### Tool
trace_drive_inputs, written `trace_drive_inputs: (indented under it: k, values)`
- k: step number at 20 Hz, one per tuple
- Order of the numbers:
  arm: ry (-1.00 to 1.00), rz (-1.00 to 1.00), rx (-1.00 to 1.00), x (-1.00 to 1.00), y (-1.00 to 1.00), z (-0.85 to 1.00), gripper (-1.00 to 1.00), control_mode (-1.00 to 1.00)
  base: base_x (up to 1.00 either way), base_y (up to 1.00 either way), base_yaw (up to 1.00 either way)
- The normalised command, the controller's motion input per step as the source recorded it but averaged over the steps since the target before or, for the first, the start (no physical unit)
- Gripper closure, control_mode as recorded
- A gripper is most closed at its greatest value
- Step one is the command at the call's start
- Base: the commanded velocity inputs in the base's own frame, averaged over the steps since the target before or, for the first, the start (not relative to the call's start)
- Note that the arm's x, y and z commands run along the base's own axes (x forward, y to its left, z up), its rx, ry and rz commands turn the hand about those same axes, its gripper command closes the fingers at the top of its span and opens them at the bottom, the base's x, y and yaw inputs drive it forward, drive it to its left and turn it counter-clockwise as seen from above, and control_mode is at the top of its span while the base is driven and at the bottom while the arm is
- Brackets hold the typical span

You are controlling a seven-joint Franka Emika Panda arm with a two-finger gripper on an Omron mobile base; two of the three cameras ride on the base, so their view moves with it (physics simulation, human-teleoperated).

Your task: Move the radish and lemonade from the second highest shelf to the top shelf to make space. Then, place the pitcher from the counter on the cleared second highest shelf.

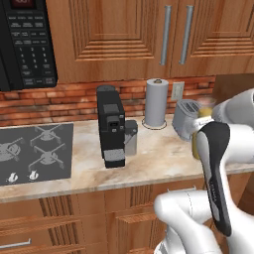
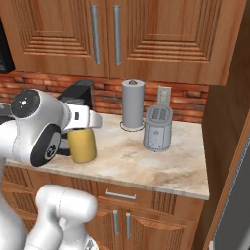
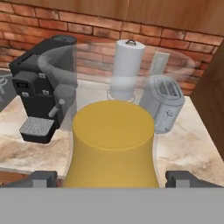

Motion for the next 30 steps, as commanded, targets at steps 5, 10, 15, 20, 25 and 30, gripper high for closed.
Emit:
trace_drive_inputs:
  k: [5, 10, 15, 20, 25, 30]
  values:
    - [0.05, 0.05, -0.06, -0.15, 0.36, -0.12, 1.00, -1.00, 0.00, 0.00, 0.00]
    - [0.02, 0.04, -0.04, 0.00, 0.34, -0.14, 1.00, -1.00, 0.00, 0.00, 0.00]
    - [0.00, 0.00, -0.02, 0.06, 0.23, -0.04, 1.00, -1.00, 0.00, 0.00, 0.00]
    - [0.00, 0.00, 0.00, 0.01, 0.01, 0.00, 1.00, 1.00, -0.05, 0.00, 0.00]
    - [0.00, 0.00, 0.00, 0.00, 0.00, 0.00, 1.00, 1.00, -0.72, 0.00, 0.00]
    - [0.00, 0.00, 0.00, 0.00, 0.00, 0.00, 1.00, 1.00, -1.00, -0.01, 0.00]
